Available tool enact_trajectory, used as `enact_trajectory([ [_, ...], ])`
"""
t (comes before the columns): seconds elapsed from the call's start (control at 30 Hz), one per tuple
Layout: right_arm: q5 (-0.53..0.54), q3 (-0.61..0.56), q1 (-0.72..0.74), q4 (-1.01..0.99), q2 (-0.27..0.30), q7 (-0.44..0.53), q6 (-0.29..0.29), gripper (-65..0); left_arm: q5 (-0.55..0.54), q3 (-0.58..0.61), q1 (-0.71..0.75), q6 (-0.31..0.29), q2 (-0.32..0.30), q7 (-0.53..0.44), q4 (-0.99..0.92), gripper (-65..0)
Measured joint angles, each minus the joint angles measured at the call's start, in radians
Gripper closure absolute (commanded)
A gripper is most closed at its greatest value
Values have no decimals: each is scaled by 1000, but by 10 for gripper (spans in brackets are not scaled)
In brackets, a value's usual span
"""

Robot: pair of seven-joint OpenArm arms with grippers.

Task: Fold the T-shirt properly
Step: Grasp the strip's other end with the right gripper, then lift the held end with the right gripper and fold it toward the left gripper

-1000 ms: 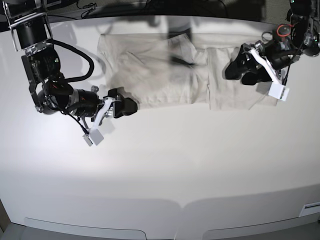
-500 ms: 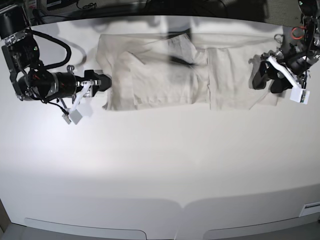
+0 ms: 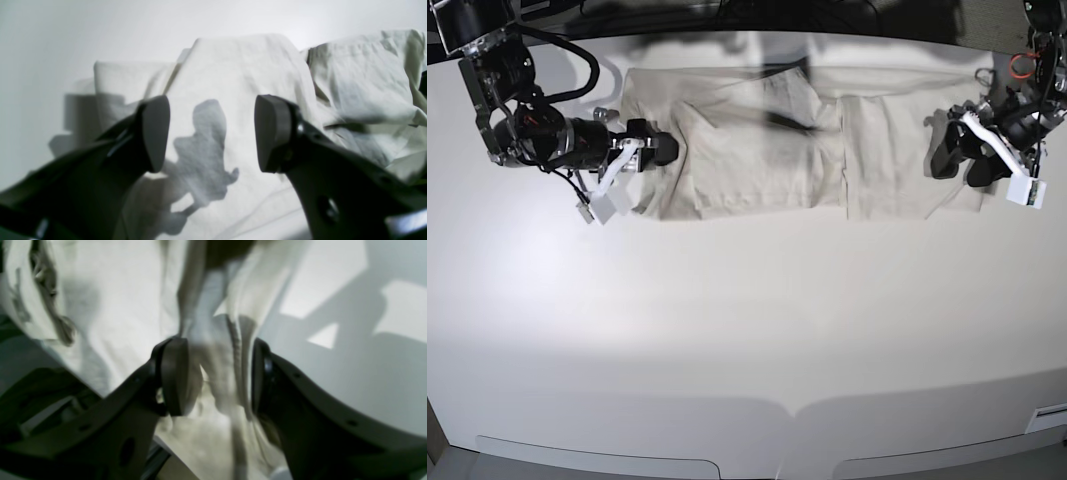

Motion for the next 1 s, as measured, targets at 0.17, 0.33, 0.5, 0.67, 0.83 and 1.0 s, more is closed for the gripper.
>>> enact_trajectory([
  [0.17,-2,2,-5,0,-68,1,0,-284,0,0,0,0,0,0,0,-391],
  [0.33,-35,-6,-6,0,-119,18,0,-221,0,0,0,0,0,0,0,-391],
  [0.5,-165,-6,-8,0,-163,58,1,0,0,0,0,0,0,27,0,-391],
  [0.67,-248,-6,-8,1,-173,106,14,0,0,0,0,0,0,37,0,-391],
  [0.83,-235,30,-8,1,-126,97,18,0,0,0,0,0,0,39,0,-391],
  [1.0,-179,140,-12,-6,-17,69,-2,0,0,0,0,0,0,39,0,-391],
])
